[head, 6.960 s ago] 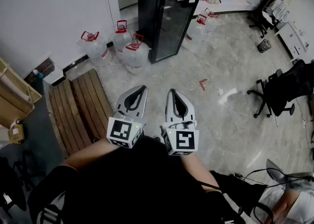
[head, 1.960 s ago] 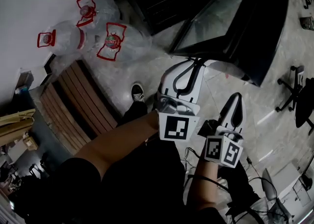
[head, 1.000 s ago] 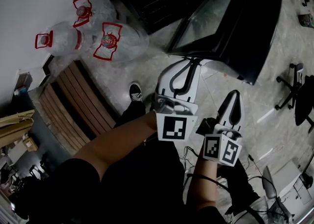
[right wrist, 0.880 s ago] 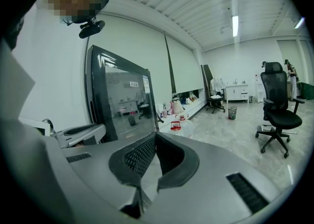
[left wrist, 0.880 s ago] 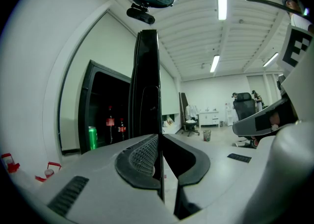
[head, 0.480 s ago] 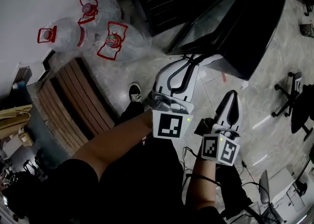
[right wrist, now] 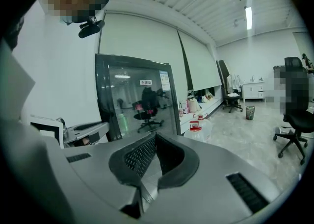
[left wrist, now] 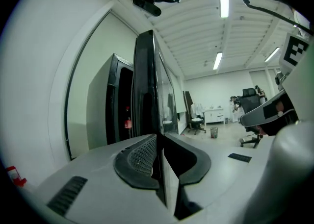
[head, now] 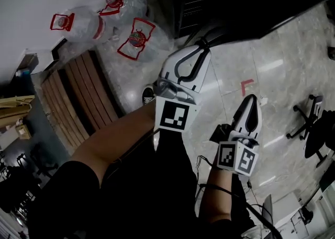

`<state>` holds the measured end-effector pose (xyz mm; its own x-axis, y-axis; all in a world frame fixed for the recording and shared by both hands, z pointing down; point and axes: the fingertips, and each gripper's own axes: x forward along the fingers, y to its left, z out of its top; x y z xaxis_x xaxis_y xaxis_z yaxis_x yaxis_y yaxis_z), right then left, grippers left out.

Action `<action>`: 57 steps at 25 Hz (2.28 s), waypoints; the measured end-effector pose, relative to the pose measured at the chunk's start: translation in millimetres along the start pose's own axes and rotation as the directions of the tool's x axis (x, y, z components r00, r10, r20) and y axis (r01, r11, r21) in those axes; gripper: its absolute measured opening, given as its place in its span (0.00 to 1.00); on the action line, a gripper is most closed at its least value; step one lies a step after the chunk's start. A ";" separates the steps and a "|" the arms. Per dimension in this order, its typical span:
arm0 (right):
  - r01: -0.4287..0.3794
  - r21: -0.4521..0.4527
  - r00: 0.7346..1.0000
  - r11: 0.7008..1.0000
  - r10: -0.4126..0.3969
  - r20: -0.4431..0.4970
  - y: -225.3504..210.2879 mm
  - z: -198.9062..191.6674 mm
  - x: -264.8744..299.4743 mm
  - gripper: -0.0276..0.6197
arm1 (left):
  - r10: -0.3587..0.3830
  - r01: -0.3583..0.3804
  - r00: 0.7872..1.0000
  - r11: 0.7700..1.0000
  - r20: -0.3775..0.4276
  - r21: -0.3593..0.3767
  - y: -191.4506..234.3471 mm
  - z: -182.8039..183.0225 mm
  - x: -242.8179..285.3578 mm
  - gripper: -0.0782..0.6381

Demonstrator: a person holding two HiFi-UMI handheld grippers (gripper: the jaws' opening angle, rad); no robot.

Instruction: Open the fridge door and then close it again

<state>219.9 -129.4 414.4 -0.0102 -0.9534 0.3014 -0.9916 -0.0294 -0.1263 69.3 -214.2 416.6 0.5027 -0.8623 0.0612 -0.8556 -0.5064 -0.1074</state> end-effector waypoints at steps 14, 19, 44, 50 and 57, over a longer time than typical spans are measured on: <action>-0.050 -0.014 0.998 0.999 0.050 -0.023 33.7 -2.0 35.4 0.07 | -0.018 0.018 1.000 1.000 0.002 -0.015 85.4 -15.4 31.5 0.19; -0.057 -0.009 0.998 0.998 0.057 -0.030 39.1 -7.7 36.7 0.07 | -0.033 0.033 0.999 0.999 0.017 -0.011 86.7 -14.7 32.7 0.19; -0.308 -0.063 0.951 0.949 0.309 0.017 144.5 71.5 -21.1 0.07 | 0.158 -0.154 0.985 0.986 0.063 -0.063 161.2 97.7 -111.2 0.18; -0.376 -0.103 0.923 0.921 0.382 0.047 177.4 117.6 -57.4 0.07 | 0.215 -0.204 0.974 0.969 0.075 -0.137 171.2 167.3 -172.5 0.17; -0.400 -0.123 0.906 0.908 0.413 0.099 209.3 159.7 -91.4 0.07 | 0.197 -0.181 0.977 0.968 0.077 -0.172 155.0 207.4 -215.6 0.17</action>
<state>33.9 -96.4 209.5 -0.4056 -0.9051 0.1276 -0.9122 0.3920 -0.1194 -146.1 -106.4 180.9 0.3326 -0.9423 -0.0372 -0.9408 -0.3343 0.0556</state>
